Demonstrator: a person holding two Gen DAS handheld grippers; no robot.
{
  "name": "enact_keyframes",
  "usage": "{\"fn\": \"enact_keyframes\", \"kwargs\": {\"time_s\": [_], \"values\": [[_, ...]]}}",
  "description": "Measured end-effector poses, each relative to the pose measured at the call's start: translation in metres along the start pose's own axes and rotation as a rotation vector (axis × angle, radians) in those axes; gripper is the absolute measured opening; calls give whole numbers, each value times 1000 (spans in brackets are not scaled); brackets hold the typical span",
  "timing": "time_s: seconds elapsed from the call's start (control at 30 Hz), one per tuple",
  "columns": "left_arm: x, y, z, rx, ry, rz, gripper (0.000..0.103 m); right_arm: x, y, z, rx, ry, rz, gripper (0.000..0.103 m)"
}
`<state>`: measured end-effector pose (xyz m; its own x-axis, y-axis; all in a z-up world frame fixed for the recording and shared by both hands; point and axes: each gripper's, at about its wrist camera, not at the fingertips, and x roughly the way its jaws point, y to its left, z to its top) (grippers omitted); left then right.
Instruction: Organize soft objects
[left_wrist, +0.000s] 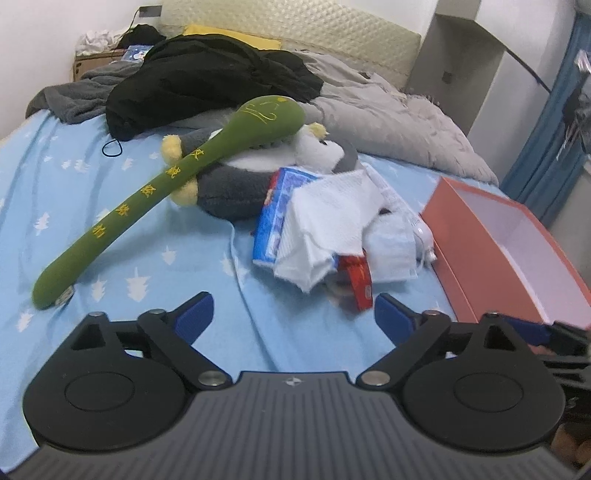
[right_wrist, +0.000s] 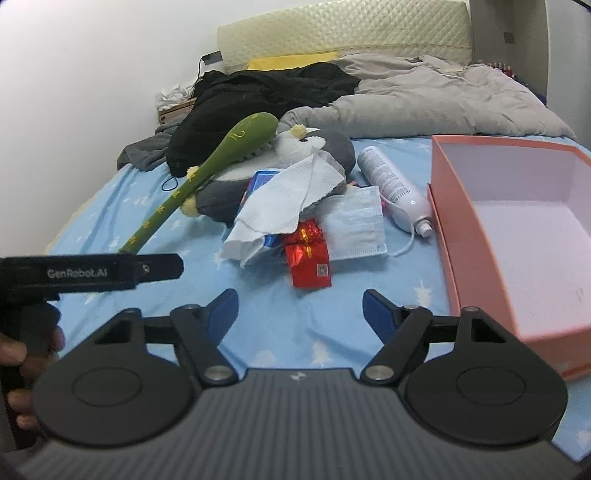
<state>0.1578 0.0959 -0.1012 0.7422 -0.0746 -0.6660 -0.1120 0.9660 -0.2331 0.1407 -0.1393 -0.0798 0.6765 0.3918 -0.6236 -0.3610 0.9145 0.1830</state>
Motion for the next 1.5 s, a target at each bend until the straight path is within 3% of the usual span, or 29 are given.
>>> {"fn": "enact_keyframes", "kwargs": {"time_s": [0.27, 0.4, 0.47, 0.53, 0.6, 0.77, 0.87, 1.03, 1.13, 1.23, 1.27, 1.43, 1.5], "values": [[56, 23, 29, -101, 15, -101, 78, 64, -9, 15, 7, -20, 36, 74], [78, 25, 41, -107, 18, -139, 70, 95, -13, 20, -6, -5, 3, 74], [90, 24, 48, -106, 13, -154, 69, 109, -19, 23, 31, 14, 34, 72], [102, 25, 54, -110, 21, -171, 58, 122, -24, 28, 57, 20, 49, 71], [115, 26, 59, -123, 34, -192, 56, 133, -24, 32, 26, 27, 41, 65], [147, 27, 64, -135, 79, -222, 55, 155, -23, 38, -20, 44, 55, 64], [162, 25, 63, -125, 115, -219, 46, 167, -21, 39, -29, 67, 78, 64], [172, 22, 61, -117, 131, -216, 12, 181, -16, 37, -73, 103, 85, 63], [172, 22, 60, -125, 121, -213, 7, 184, -11, 35, -103, 131, 103, 52], [167, 18, 58, -121, 111, -210, 5, 184, 2, 30, -190, 145, 89, 49], [164, 18, 57, -121, 108, -212, 5, 184, 4, 28, -201, 146, 81, 42], [144, 14, 55, -127, 85, -223, 5, 175, 0, 30, -162, 146, 72, 20], [133, 13, 56, -130, 70, -224, 5, 167, -2, 32, -152, 142, 71, 18]]}}
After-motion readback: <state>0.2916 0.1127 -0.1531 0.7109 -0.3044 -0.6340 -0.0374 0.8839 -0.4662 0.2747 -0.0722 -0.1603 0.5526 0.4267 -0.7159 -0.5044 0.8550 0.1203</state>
